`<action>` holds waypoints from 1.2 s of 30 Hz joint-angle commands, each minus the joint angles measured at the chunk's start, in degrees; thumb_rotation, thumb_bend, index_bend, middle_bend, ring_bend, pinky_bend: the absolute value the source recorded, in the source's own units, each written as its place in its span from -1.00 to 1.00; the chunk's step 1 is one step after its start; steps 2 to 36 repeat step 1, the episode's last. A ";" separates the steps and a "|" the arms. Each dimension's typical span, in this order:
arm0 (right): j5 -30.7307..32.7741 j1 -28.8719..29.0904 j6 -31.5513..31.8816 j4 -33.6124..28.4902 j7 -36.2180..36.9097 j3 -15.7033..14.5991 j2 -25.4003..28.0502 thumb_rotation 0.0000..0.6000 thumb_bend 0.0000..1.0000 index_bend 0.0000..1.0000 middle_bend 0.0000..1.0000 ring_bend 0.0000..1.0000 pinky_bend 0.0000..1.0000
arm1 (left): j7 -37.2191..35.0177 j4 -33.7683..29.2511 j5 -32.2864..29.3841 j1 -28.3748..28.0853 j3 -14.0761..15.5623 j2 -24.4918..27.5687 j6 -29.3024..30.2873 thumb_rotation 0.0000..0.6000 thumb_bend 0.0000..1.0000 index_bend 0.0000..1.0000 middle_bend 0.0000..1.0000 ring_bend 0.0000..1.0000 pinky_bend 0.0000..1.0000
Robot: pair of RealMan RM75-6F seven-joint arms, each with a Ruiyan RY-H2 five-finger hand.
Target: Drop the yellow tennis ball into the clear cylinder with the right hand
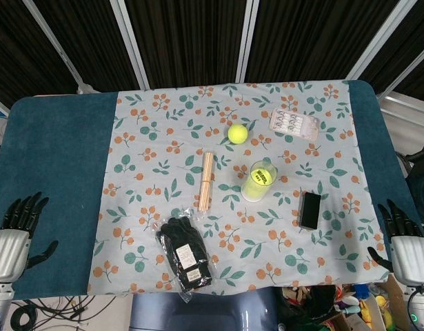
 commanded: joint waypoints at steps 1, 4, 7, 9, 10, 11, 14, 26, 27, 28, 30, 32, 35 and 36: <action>-0.79 -0.37 -0.10 -0.29 -0.02 0.25 -0.03 1.00 -0.82 -0.99 -1.00 -0.80 -0.51 | -0.17 -0.07 -0.35 -0.07 -0.14 0.11 -0.30 1.00 -0.50 -1.00 -1.00 -1.00 -1.00; -0.79 -0.37 -0.10 -0.29 -0.02 0.25 -0.03 1.00 -0.82 -0.99 -1.00 -0.80 -0.51 | -0.17 -0.07 -0.35 -0.07 -0.14 0.11 -0.30 1.00 -0.50 -1.00 -1.00 -1.00 -1.00; -0.79 -0.37 -0.10 -0.29 -0.02 0.25 -0.03 1.00 -0.82 -0.99 -1.00 -0.80 -0.51 | -0.17 -0.07 -0.35 -0.07 -0.14 0.11 -0.30 1.00 -0.50 -1.00 -1.00 -1.00 -1.00; -0.79 -0.37 -0.10 -0.29 -0.02 0.25 -0.03 1.00 -0.82 -0.99 -1.00 -0.80 -0.51 | -0.17 -0.07 -0.35 -0.07 -0.14 0.11 -0.30 1.00 -0.50 -1.00 -1.00 -1.00 -1.00; -0.79 -0.37 -0.10 -0.29 -0.02 0.25 -0.03 1.00 -0.82 -0.99 -1.00 -0.80 -0.51 | -0.17 -0.07 -0.35 -0.07 -0.14 0.11 -0.30 1.00 -0.50 -1.00 -1.00 -1.00 -1.00; -0.79 -0.37 -0.10 -0.29 -0.02 0.25 -0.03 1.00 -0.82 -0.99 -1.00 -0.80 -0.51 | -0.17 -0.07 -0.35 -0.07 -0.14 0.11 -0.30 1.00 -0.50 -1.00 -1.00 -1.00 -1.00; -0.79 -0.37 -0.10 -0.29 -0.02 0.25 -0.03 1.00 -0.82 -0.99 -1.00 -0.80 -0.51 | -0.17 -0.07 -0.35 -0.07 -0.14 0.11 -0.30 1.00 -0.50 -1.00 -1.00 -1.00 -1.00; -0.79 -0.37 -0.10 -0.29 -0.02 0.25 -0.03 1.00 -0.82 -0.99 -1.00 -0.80 -0.51 | -0.17 -0.07 -0.35 -0.07 -0.14 0.11 -0.30 1.00 -0.50 -1.00 -1.00 -1.00 -1.00; -0.79 -0.37 -0.10 -0.29 -0.02 0.25 -0.03 1.00 -0.82 -0.99 -1.00 -0.80 -0.51 | -0.17 -0.07 -0.35 -0.07 -0.14 0.11 -0.30 1.00 -0.50 -1.00 -1.00 -1.00 -1.00; -0.79 -0.37 -0.10 -0.29 -0.02 0.25 -0.03 1.00 -0.82 -0.99 -1.00 -0.80 -0.51 | -0.17 -0.07 -0.35 -0.07 -0.14 0.11 -0.30 1.00 -0.50 -1.00 -1.00 -1.00 -1.00; -0.79 -0.37 -0.10 -0.29 -0.02 0.25 -0.03 1.00 -0.82 -0.99 -1.00 -0.80 -0.51 | -0.17 -0.07 -0.35 -0.07 -0.14 0.11 -0.30 1.00 -0.50 -1.00 -1.00 -1.00 -1.00; -0.79 -0.37 -0.10 -0.29 -0.02 0.25 -0.03 1.00 -0.82 -0.99 -1.00 -0.80 -0.51 | -0.17 -0.07 -0.35 -0.07 -0.14 0.11 -0.30 1.00 -0.50 -1.00 -1.00 -1.00 -1.00; -0.79 -0.37 -0.10 -0.29 -0.02 0.25 -0.03 1.00 -0.82 -0.99 -1.00 -0.80 -0.51 | -0.17 -0.07 -0.35 -0.07 -0.14 0.11 -0.30 1.00 -0.50 -1.00 -1.00 -1.00 -1.00; -0.79 -0.37 -0.10 -0.29 -0.02 0.25 -0.03 1.00 -0.82 -0.99 -1.00 -0.80 -0.51 | -0.17 -0.07 -0.35 -0.07 -0.14 0.11 -0.30 1.00 -0.50 -1.00 -1.00 -1.00 -1.00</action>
